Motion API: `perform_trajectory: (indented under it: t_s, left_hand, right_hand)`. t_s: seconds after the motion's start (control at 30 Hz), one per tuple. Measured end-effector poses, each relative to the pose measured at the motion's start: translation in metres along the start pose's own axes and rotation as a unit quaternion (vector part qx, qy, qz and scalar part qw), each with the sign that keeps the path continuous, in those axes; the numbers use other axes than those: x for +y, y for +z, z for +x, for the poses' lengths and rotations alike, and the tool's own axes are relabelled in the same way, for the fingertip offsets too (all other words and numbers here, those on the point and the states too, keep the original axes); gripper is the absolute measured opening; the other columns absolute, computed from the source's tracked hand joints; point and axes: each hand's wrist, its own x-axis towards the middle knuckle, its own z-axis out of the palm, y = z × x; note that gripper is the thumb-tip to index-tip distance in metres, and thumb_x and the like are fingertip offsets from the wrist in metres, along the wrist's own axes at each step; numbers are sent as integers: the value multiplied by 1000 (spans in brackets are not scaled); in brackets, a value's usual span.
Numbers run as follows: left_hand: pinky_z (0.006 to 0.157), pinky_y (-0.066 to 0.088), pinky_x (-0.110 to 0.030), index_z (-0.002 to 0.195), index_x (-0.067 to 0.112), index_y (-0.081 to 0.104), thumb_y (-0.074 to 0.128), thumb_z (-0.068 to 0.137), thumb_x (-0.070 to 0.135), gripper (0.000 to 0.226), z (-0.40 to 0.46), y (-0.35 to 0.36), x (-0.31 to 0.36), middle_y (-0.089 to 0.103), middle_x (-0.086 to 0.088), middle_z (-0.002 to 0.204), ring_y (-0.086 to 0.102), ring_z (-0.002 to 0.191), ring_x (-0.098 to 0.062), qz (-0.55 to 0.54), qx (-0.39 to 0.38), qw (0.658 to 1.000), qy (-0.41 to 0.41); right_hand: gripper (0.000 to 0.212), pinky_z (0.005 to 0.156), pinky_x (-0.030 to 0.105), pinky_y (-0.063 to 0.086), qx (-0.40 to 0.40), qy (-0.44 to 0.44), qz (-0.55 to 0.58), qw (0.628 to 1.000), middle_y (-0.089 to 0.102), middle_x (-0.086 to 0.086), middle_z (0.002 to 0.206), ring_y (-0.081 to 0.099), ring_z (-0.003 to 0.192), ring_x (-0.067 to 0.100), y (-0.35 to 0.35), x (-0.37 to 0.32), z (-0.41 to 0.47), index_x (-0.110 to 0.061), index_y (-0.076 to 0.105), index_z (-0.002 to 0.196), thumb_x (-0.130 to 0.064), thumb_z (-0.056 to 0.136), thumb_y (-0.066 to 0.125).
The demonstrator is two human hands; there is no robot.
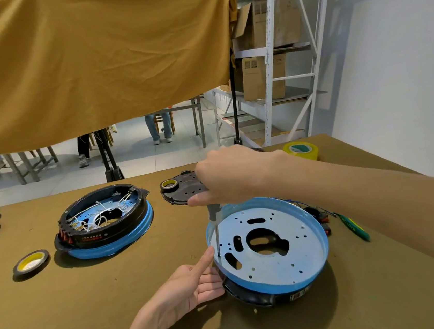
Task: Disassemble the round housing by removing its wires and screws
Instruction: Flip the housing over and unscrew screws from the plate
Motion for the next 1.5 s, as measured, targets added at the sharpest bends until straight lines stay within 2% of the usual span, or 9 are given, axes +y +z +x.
perform_trajectory:
  t_s: [0.2,0.37,0.63,0.8,0.93,1.07,1.27,1.37,1.5]
  left_hand:
    - [73,66,-33,121,-10,65,79,60,60,94,-1,0,1,77,-25,107,79,96,-32,-10,-1,1000,-7]
    - [74,66,-33,120,-10,64,81,56,60,97,-1,1,2,77,-25,106,78,97,-33,-10,2,1000,-8]
    - [78,66,-35,120,-9,64,82,54,64,100,1,-1,2,78,-24,107,78,100,-32,0,0,1000,-13]
    - [81,65,-34,122,-7,63,80,58,67,99,0,-1,0,78,-23,109,77,102,-31,8,-6,1000,-7]
    - [79,65,-32,121,-7,63,80,58,67,98,-2,0,0,78,-21,108,78,101,-30,13,-5,1000,-3]
    - [86,64,-35,123,-6,63,80,60,67,98,-2,-1,0,78,-22,111,77,104,-30,14,-5,1000,-1]
    - [82,65,-34,118,-3,65,80,52,69,99,0,1,0,79,-19,105,78,99,-29,23,8,1000,-1]
    - [82,65,-34,118,-3,65,80,52,70,99,1,1,0,80,-18,105,78,99,-28,26,10,1000,-3]
    - [81,65,-34,118,-3,64,81,51,70,101,2,1,-1,80,-19,104,79,99,-29,26,11,1000,-3]
  right_hand:
    - [28,69,34,53,-110,-55,168,978,69,-6,96,60,87,14,-3,9,0,-19,54,107,-22,88,74]
    - [42,48,30,31,-9,-14,38,999,50,-5,74,49,63,12,3,5,1,-18,47,99,-60,97,51]
    - [42,62,30,48,-104,-55,208,971,57,-5,93,59,83,14,-4,9,2,-23,48,121,-20,87,73]
    - [48,47,29,28,7,3,27,1000,44,-4,72,46,61,12,2,2,0,-16,44,103,-63,96,50]
    - [34,59,34,48,-22,-9,104,994,57,-3,82,60,78,23,2,7,5,-16,54,111,-45,96,62]
    - [41,61,28,46,-88,-28,195,976,58,-9,92,59,85,13,-6,10,3,-25,51,120,-27,86,75]
    - [46,45,29,34,13,-10,-7,1000,53,0,66,53,57,18,6,3,5,-16,53,76,-56,97,56]
    - [26,58,26,48,-45,-31,118,991,66,-3,87,62,77,14,1,8,6,-18,64,102,-38,89,75]
    - [47,60,18,46,-103,-64,192,974,64,-9,92,59,79,5,-4,8,4,-22,55,119,-28,82,83]
